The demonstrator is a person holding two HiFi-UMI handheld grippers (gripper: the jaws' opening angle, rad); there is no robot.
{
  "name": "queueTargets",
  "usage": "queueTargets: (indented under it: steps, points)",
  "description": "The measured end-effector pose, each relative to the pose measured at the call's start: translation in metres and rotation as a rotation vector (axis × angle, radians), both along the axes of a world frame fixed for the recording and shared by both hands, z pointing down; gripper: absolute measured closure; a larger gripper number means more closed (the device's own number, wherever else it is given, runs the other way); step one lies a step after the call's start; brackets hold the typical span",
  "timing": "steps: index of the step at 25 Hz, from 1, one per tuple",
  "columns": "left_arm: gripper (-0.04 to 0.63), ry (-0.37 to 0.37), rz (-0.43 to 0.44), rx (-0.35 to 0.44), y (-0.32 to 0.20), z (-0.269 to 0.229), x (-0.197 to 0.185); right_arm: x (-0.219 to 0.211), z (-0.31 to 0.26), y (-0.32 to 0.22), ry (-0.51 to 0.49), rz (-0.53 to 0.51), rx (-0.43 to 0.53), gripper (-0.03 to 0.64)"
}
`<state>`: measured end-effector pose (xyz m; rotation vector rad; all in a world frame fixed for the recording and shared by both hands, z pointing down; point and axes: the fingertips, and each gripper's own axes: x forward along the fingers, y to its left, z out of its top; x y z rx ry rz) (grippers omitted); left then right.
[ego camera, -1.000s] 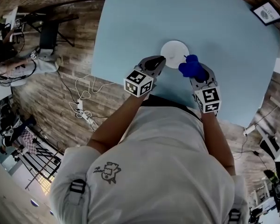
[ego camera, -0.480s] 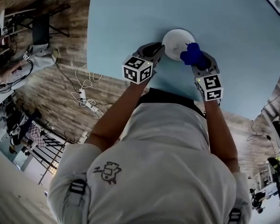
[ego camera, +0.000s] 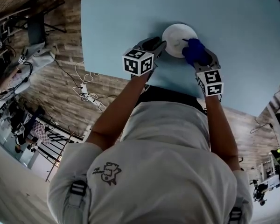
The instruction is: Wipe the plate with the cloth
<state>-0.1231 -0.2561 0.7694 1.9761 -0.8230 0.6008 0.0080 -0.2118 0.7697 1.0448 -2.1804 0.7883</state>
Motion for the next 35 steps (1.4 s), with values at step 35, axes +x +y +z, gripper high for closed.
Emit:
queueTargets:
  steps: [35]
  points:
    - [0.577,0.286,0.036,-0.135,0.062,-0.055,0.086,0.045,-0.033,0.006,0.087,0.011,0.010,0.489]
